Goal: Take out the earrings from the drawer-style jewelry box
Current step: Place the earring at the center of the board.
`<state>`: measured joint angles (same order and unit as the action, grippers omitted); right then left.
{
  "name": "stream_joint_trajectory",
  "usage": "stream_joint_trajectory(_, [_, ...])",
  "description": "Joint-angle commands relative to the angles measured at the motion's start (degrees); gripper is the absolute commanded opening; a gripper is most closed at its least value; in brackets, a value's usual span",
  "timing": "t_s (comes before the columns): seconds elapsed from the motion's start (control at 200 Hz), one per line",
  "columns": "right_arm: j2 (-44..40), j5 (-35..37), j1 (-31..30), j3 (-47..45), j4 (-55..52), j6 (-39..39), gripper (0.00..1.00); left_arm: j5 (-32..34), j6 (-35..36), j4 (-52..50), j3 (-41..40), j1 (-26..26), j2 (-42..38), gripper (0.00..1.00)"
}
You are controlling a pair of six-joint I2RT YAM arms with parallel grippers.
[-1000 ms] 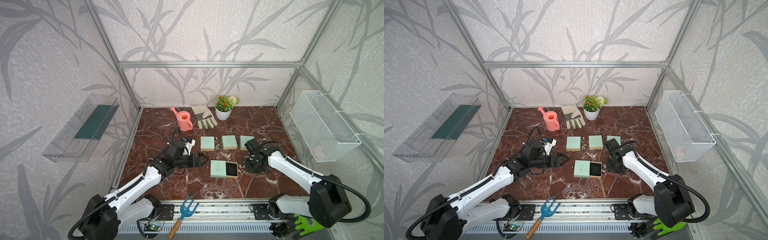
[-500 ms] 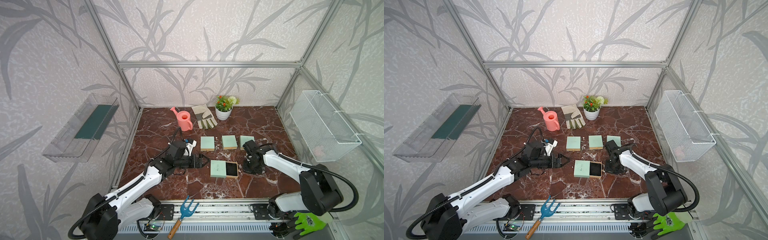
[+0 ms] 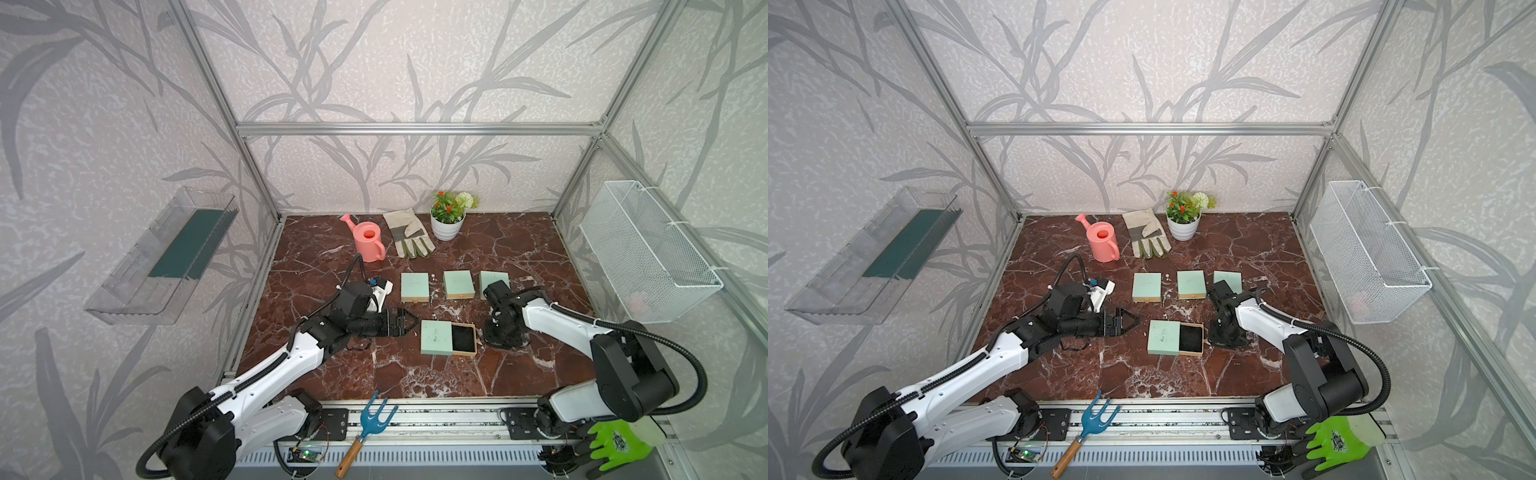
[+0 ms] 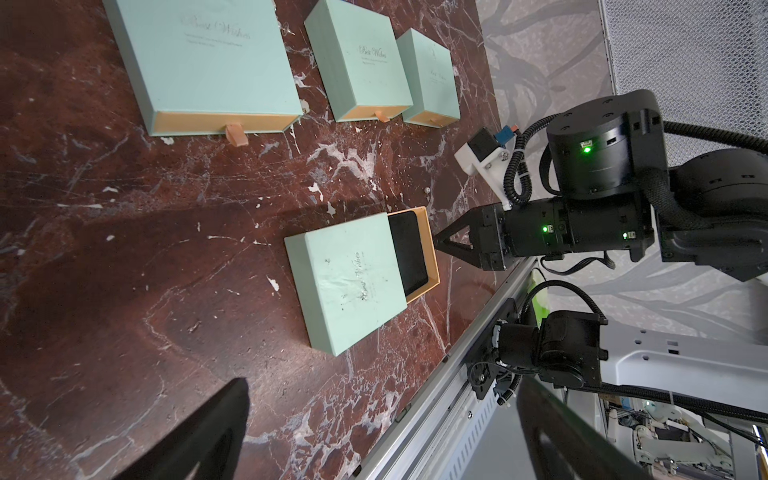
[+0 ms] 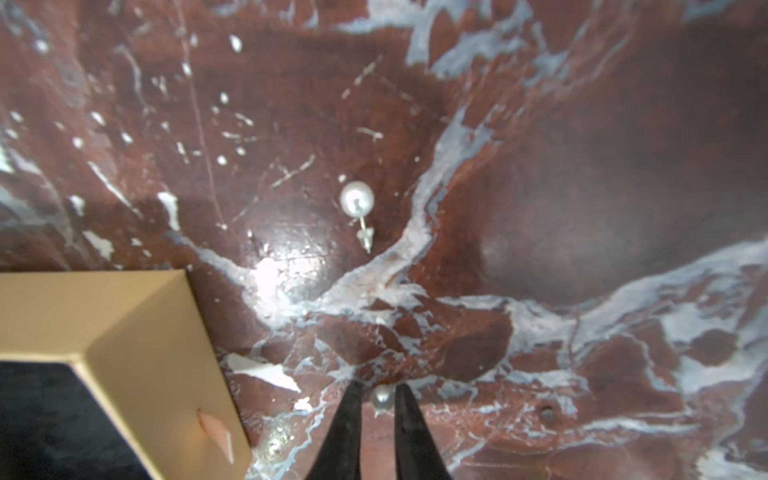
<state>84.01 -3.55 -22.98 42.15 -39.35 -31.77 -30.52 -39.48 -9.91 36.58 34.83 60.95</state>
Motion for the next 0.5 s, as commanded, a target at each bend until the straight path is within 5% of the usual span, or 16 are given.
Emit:
stream_joint_trajectory(0.0, [1.5, 0.1, -0.1, 0.6, 0.1, -0.3, 0.21, 0.6, 1.0, -0.9, 0.1, 0.3, -0.2, 0.99])
stream_joint_trajectory(0.495, [-6.8, 5.3, -1.8, 3.9, -6.2, 1.0, 0.33, 0.3, 0.1, 0.1, -0.4, 0.3, 0.3, 0.99])
